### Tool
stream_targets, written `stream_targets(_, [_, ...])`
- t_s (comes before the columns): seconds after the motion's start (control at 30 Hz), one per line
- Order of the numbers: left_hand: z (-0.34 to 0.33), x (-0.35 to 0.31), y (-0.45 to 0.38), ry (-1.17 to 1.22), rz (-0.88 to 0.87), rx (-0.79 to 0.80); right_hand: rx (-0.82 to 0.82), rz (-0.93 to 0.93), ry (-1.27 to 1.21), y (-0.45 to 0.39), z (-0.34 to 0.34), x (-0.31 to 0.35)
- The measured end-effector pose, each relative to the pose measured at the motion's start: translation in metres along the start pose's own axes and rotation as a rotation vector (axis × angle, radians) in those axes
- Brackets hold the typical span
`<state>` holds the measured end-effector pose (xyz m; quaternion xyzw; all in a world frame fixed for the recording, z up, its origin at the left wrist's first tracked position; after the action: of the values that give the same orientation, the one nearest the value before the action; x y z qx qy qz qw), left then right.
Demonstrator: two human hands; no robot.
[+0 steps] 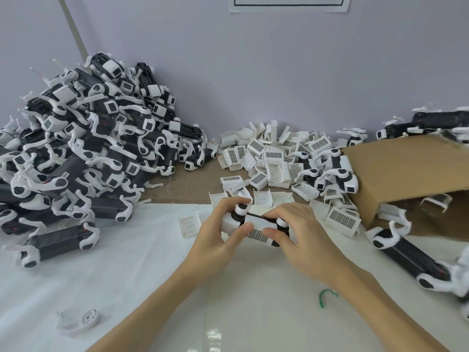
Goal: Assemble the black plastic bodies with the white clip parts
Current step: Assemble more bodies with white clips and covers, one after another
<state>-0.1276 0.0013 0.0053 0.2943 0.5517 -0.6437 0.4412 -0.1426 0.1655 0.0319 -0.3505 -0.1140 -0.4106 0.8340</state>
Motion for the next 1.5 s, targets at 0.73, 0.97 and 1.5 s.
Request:
stream_targets(0.73, [0.001, -0.012, 0.005, -0.203, -0.172, -0.054, -0.086, -0.029, -0.391, 0.001, 0.007, -0.006])
stream_targets(0.97, [0.0, -0.005, 0.004, -0.041, -0.018, -0.079, -0.227, 0.136, 0.129, 0.006, 0.004, 0.006])
stream_targets(1.5, [-0.009, -0.013, 0.009, -0.115, -0.092, -0.105, -0.182, 0.082, 0.124, 0.007, -0.003, 0.011])
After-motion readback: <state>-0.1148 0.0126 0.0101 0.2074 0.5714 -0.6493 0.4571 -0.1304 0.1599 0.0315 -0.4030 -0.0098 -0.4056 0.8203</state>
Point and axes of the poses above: each hand's wrist, its own y-axis away from the middle knuckle, its own z-axis out of the back of the hand, x = y × z, the point moved 9 cm from there along -y, towards the middle knuckle, and after that the axes turned 4 degrees about -x, right-handed, at the moved point
